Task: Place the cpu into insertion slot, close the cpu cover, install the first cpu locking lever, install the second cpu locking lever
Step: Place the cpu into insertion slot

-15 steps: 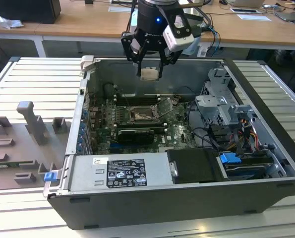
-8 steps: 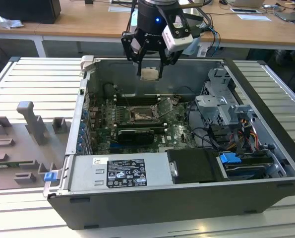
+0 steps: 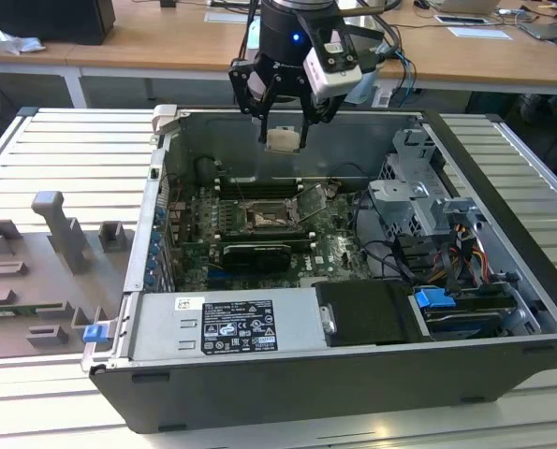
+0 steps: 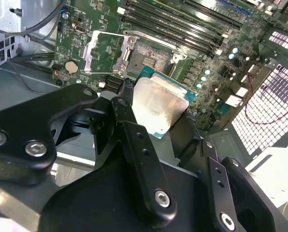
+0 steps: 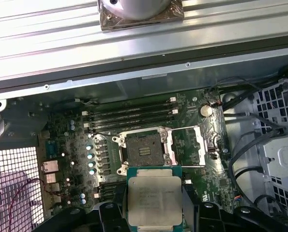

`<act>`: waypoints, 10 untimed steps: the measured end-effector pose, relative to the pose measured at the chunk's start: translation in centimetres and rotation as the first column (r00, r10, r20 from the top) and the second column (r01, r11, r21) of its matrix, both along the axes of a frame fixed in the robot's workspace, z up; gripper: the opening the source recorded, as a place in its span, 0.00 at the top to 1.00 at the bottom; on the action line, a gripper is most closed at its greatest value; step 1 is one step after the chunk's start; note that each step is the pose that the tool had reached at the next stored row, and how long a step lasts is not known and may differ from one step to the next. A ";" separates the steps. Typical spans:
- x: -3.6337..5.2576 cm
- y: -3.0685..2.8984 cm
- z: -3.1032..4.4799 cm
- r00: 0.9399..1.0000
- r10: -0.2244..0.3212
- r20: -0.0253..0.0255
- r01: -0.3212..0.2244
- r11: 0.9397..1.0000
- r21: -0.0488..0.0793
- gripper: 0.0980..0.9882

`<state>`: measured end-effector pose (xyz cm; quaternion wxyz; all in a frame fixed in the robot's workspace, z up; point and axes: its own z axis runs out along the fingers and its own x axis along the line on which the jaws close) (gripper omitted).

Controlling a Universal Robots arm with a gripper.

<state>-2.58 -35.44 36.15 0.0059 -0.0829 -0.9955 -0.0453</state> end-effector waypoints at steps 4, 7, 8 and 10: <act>0.00 0.00 0.00 1.000 -0.008 0.000 0.008 1.000 0.000 0.50; 0.00 0.00 0.00 1.000 -0.016 0.000 0.016 1.000 0.000 0.50; 0.00 0.00 0.00 1.000 -0.019 0.000 0.019 1.000 0.000 0.50; 0.00 0.00 0.00 1.000 -0.021 0.000 0.021 1.000 0.000 0.50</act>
